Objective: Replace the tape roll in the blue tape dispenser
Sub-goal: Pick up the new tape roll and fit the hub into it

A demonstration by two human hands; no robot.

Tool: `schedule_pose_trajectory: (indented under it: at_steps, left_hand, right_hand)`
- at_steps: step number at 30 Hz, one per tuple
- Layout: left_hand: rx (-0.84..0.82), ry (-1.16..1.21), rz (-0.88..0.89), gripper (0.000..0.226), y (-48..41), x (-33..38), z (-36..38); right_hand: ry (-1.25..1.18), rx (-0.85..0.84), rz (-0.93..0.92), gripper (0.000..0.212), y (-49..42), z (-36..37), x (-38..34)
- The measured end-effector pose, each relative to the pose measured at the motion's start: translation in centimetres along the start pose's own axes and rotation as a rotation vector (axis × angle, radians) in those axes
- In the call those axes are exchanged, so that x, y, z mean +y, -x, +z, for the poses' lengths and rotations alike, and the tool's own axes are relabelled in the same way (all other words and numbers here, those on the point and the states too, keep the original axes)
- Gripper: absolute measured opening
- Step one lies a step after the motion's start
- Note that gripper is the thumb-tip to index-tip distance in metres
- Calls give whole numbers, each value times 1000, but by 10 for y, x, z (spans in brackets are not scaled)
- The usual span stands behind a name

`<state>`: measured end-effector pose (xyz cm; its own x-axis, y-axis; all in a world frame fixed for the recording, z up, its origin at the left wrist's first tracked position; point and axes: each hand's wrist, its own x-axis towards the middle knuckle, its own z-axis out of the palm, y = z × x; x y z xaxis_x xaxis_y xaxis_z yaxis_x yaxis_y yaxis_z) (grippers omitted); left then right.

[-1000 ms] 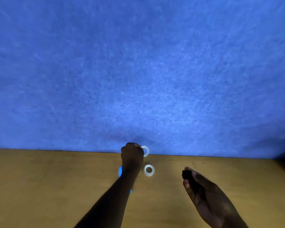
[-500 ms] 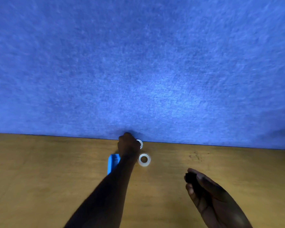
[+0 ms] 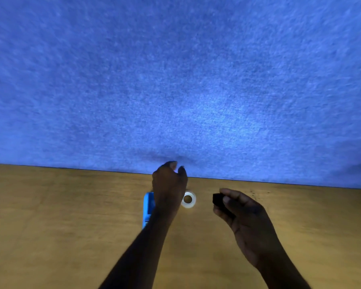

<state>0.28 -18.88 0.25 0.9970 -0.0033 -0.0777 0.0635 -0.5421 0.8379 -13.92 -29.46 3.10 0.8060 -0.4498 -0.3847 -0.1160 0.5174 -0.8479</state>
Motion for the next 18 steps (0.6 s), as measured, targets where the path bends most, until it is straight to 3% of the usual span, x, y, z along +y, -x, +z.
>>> schedule_pose_trajectory:
  at_steps: [3, 6, 9, 14, 16, 18]
  left_hand:
    - [-285, 443, -93, 22, 28, -4, -22]
    - [-489, 506, -25, 31, 43, -18, -35]
    - [-483, 531, -7, 33, 44, -28, -42]
    - [-434, 536, -8, 38, 34, -37, -54]
    - [-407, 542, -28, 32, 31, -41, -57]
    - [-397, 543, -33, 30, 31, -42, -61]
  right_hand:
    - [165, -5, -104, 17, -6, 21, -1]
    - [307, -8, -186, 22, -11, 39, 5]
    - [413, -25, -231, 25, -13, 48, 11]
    - [343, -62, -140, 15, -22, 45, 26]
    - [655, 91, -177, 18, -40, 34, 43]
    - [1082, 175, -198, 36, -54, 28, 60]
